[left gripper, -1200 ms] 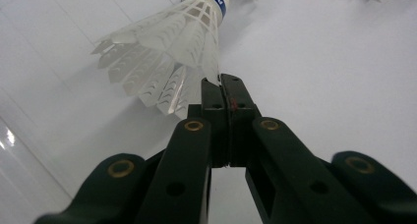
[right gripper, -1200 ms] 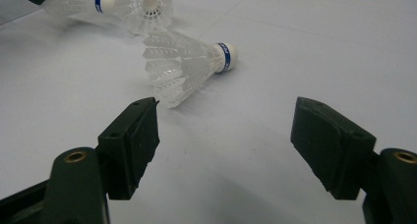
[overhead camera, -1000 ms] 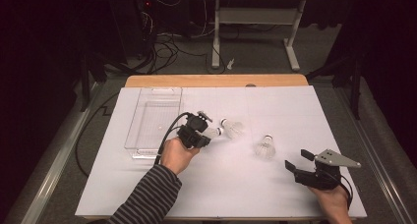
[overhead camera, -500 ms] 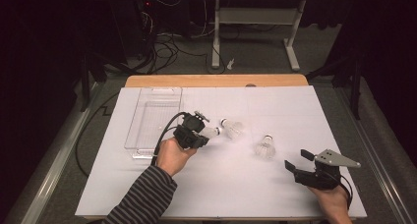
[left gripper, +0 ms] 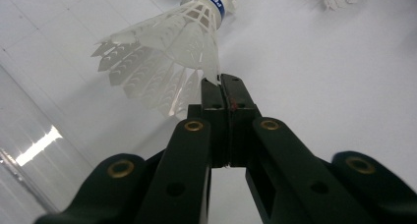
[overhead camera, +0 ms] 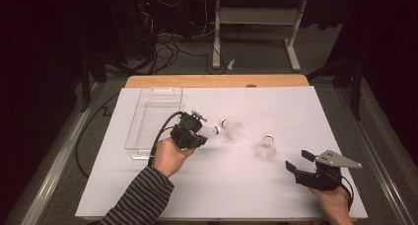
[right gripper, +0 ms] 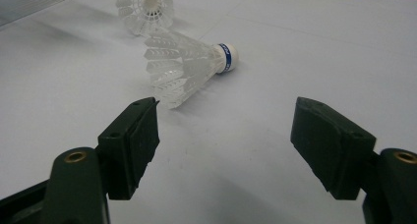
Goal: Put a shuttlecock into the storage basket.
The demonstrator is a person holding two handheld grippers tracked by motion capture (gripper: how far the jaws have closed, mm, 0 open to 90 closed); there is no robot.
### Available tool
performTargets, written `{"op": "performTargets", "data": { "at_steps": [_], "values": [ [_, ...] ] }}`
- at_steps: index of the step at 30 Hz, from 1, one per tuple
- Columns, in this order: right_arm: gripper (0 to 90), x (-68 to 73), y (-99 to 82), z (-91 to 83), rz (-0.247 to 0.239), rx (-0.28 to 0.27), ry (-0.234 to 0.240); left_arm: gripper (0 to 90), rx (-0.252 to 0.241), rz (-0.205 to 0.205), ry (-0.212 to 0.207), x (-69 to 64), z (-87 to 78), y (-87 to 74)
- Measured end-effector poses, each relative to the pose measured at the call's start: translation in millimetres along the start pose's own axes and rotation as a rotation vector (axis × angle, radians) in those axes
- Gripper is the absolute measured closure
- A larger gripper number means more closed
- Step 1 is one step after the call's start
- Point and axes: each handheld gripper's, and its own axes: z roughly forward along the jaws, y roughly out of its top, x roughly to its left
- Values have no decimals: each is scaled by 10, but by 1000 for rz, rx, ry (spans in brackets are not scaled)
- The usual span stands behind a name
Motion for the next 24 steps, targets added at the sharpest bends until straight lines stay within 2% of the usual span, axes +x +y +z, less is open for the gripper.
{"op": "performTargets", "data": {
  "at_steps": [24],
  "values": [
    [272, 1, -1, 0, -2, 0, -3, 894, -30, -7, 11, 118, -212, 44]
  ]
}}
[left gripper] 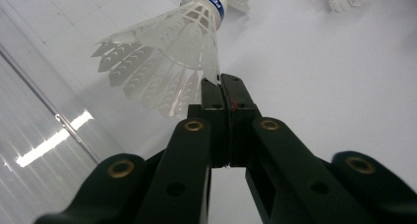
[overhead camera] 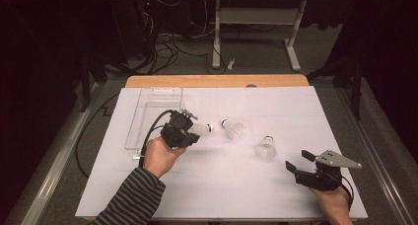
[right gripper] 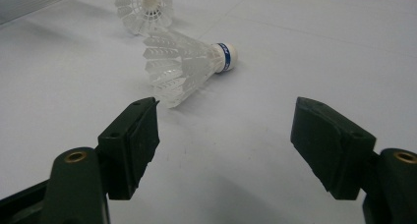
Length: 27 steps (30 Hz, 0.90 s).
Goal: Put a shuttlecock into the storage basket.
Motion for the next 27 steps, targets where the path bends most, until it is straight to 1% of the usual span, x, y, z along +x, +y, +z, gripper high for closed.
{"op": "performTargets", "data": {
  "at_steps": [4, 10, 27],
  "values": [
    [272, 3, 0, 0, -2, 0, 0, 894, -4, 4, 2, 11, -31, 10],
    [272, -1, -1, -2, 0, 2, 0, 894, -17, -5, 7, 58, -78, 49],
    [272, 0, -12, -22, 1, 3, -10, 894, -29, -17, 17, 152, -153, 123]
  ]
}}
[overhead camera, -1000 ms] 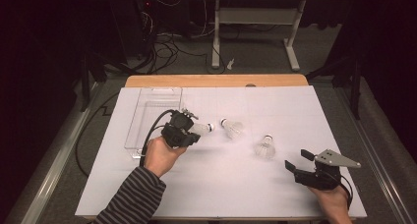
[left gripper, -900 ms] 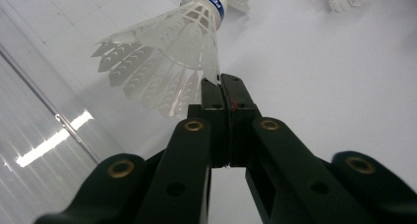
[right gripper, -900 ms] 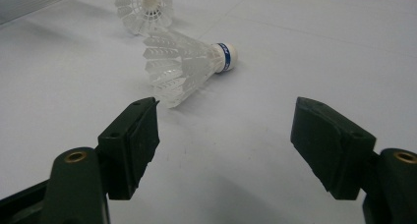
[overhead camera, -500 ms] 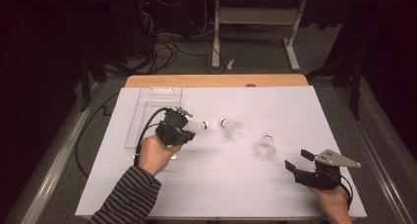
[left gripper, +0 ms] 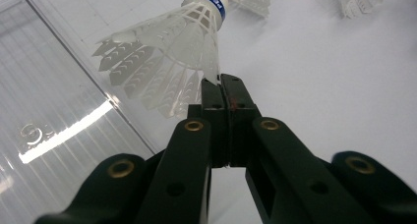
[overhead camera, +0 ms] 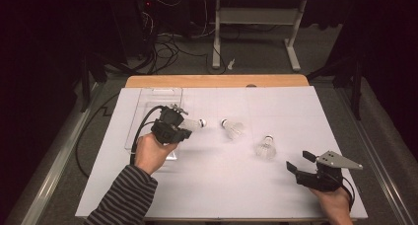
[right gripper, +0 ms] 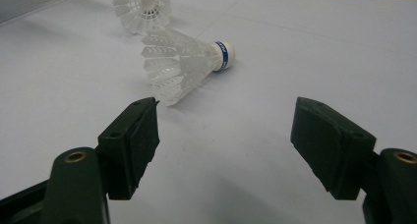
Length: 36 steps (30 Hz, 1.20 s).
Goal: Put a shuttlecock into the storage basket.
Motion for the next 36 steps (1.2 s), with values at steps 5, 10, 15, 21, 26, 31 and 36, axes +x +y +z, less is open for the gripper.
{"op": "performTargets", "data": {
  "at_steps": [5, 10, 15, 21, 26, 31, 36],
  "values": [
    [272, -4, -8, -10, 7, 1, -5, 895, 1, -3, 1, 38, -26, 36],
    [271, -8, -15, -22, 7, 1, -8, 895, -10, -12, 8, 70, -47, 81],
    [271, -5, -18, -30, 10, -1, -8, 895, -14, -29, 12, 120, -64, 110],
    [271, -11, -17, -23, 12, 1, -7, 895, -14, -39, 21, 168, -77, 167],
    [272, -9, -14, -16, 10, 2, -4, 895, -14, -53, 31, 214, -78, 199],
    [271, -12, -16, -18, 12, 2, -5, 895, -25, -71, 42, 272, -100, 252],
    [271, -12, -14, -16, 13, 2, -6, 895, -33, -81, 51, 326, -104, 289]
  ]
}}
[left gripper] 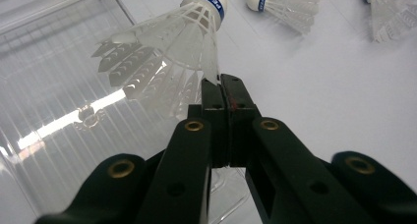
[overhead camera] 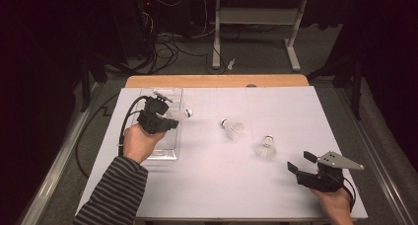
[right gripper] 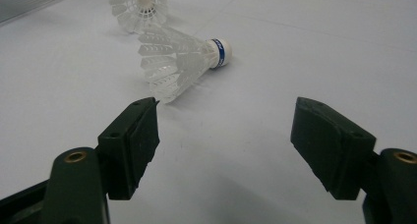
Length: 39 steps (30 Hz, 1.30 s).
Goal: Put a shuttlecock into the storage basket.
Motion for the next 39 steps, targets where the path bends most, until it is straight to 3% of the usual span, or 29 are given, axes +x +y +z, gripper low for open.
{"op": "performTargets", "data": {
  "at_steps": [25, 39],
  "values": [
    [272, -1, -4, -23, -7, -9, 5, 895, -16, -44, 56, 180, 169, 99],
    [272, -4, -4, -14, -11, -5, 6, 895, -50, -87, 99, 326, 234, 227]
  ]
}}
